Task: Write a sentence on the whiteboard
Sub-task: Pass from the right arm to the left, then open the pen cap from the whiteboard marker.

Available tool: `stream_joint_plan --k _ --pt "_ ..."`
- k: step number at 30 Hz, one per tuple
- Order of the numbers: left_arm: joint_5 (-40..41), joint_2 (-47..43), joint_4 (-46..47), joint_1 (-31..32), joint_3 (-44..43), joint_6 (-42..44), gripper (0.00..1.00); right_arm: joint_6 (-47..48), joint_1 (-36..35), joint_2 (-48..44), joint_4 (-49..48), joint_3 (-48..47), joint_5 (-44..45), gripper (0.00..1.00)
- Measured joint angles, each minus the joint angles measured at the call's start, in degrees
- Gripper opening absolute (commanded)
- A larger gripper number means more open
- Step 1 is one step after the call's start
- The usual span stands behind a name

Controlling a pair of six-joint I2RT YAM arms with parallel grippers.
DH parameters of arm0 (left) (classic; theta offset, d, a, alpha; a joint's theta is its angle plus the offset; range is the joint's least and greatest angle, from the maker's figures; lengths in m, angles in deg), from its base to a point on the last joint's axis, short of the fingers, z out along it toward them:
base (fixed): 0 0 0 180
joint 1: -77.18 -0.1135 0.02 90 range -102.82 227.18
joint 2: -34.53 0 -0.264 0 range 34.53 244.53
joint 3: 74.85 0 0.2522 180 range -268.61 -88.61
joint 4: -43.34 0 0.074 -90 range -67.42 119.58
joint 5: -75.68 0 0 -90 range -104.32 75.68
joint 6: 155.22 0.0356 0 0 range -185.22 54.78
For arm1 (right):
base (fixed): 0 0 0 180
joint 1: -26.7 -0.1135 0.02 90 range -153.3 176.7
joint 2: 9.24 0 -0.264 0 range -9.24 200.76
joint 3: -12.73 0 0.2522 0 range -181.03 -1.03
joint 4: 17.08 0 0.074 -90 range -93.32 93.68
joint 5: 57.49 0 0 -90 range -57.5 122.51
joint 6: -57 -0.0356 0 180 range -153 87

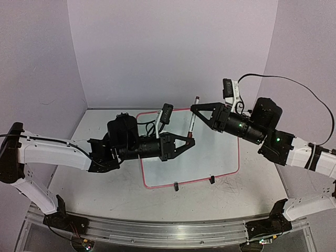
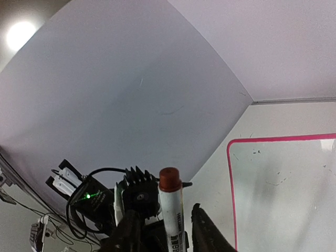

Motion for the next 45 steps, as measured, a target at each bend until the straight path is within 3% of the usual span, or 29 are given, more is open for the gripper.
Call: stream_joint_plan --k 1,2,13,19,24,28,37,43,45 --pt "-0.1 -0.5 -0.2 -0.2 0.5 0.5 0.00 1.2 -0.1 0.1 2.4 -0.9 -0.5 0.87" --pt "-0.4 -1.2 -0.5 -0.5 1.3 1.0 0.00 2.7 -0.2 0.1 4.7 -1.6 -0.9 0.97" --pt "-4.3 -8.4 -11.9 -1.4 3.7 8.4 0.00 18.7 -0.3 -2.4 27.3 -8.2 1.9 0.97" --pt "-4.7 -8.8 -14.5 -1.4 4.0 9.6 0.00 18.8 -0.3 3.9 26.9 -11.2 -7.0 0.71" --pt "-4.6 -8.6 -15.2 -1.4 4.0 9.7 0.00 14.7 -0.3 7.5 21.0 -7.7 -12.9 0.28" --pt "-4.2 -8.0 -15.9 -1.5 4.1 9.6 0.00 10.9 -0.5 7.5 16.0 -6.0 -13.9 0.03" --pt "-2.3 -8.3 -9.4 -1.3 6.7 8.8 0.00 4.9 -0.1 4.6 12.5 -3.9 -11.6 0.00" --pt "-0.6 -15.2 -14.5 -1.1 15.9 6.7 0.00 5.5 13.3 -10.0 9.8 -3.7 -6.9 0.00" --pt "1.0 -18.0 -18.0 -1.2 17.5 6.0 0.00 6.6 14.1 -12.7 8.9 -4.4 -7.2 0.00"
